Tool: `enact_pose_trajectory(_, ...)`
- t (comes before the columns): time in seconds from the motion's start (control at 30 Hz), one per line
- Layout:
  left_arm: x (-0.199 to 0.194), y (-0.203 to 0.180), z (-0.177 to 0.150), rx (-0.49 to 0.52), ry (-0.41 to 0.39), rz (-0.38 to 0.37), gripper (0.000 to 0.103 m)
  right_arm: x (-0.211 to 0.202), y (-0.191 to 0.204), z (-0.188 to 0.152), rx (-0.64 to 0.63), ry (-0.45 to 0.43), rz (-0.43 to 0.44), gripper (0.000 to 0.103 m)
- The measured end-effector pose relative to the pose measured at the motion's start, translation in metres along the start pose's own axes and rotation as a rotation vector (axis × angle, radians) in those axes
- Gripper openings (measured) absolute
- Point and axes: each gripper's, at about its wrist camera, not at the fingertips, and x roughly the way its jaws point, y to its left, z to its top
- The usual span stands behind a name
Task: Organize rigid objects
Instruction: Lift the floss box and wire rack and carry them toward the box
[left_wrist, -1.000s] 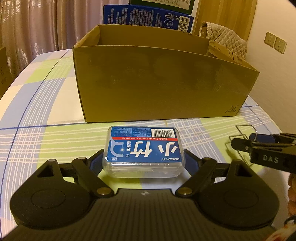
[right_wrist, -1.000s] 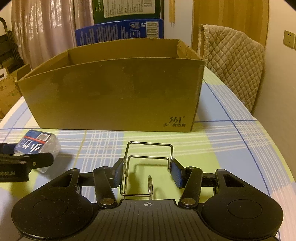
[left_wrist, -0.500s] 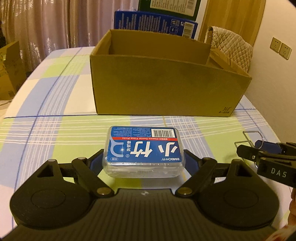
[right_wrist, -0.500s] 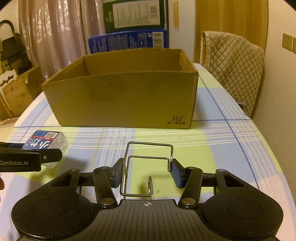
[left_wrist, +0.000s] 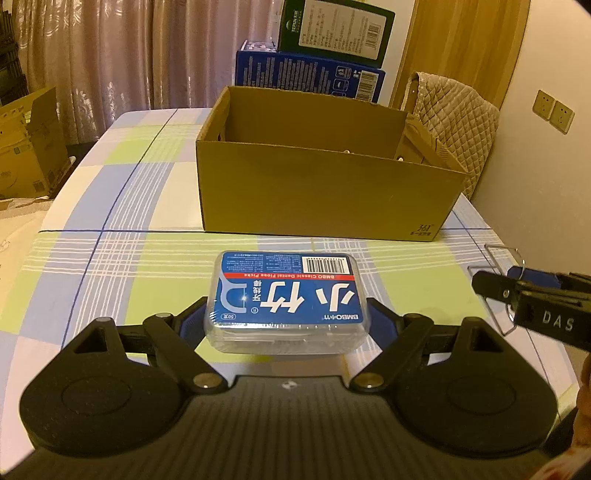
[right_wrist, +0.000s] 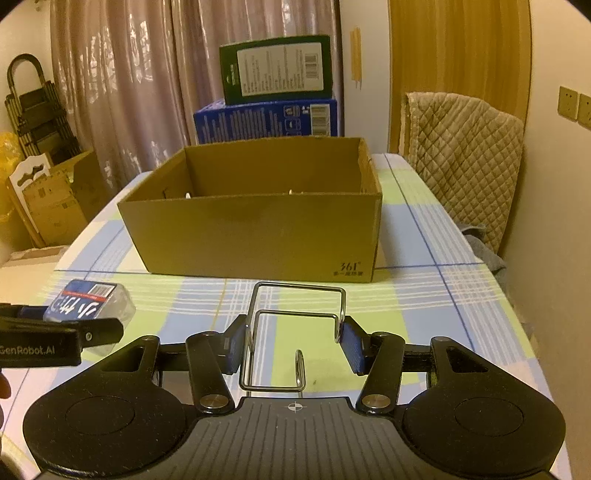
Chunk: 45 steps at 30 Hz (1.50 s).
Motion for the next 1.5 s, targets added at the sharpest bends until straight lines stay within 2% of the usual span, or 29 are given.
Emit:
enact_pose_trajectory(0.77,-0.038,-0.013,0.003,0.004,-0.038,-0.009,0.084,-0.035,-0.01,0.007,0.02,0.02,-0.006,0.05)
enact_pose_trajectory(1.27,-0.041,-0.009,0.011,-0.002,-0.041,-0.025,0.084,-0.037,-0.01,0.009,0.018,0.024,-0.004,0.05)
enact_pose_trajectory(1.5,-0.037,-0.004,0.03,0.002,-0.052,-0.03,0.084,-0.033,-0.01,0.023,-0.009,0.01,-0.002,0.05)
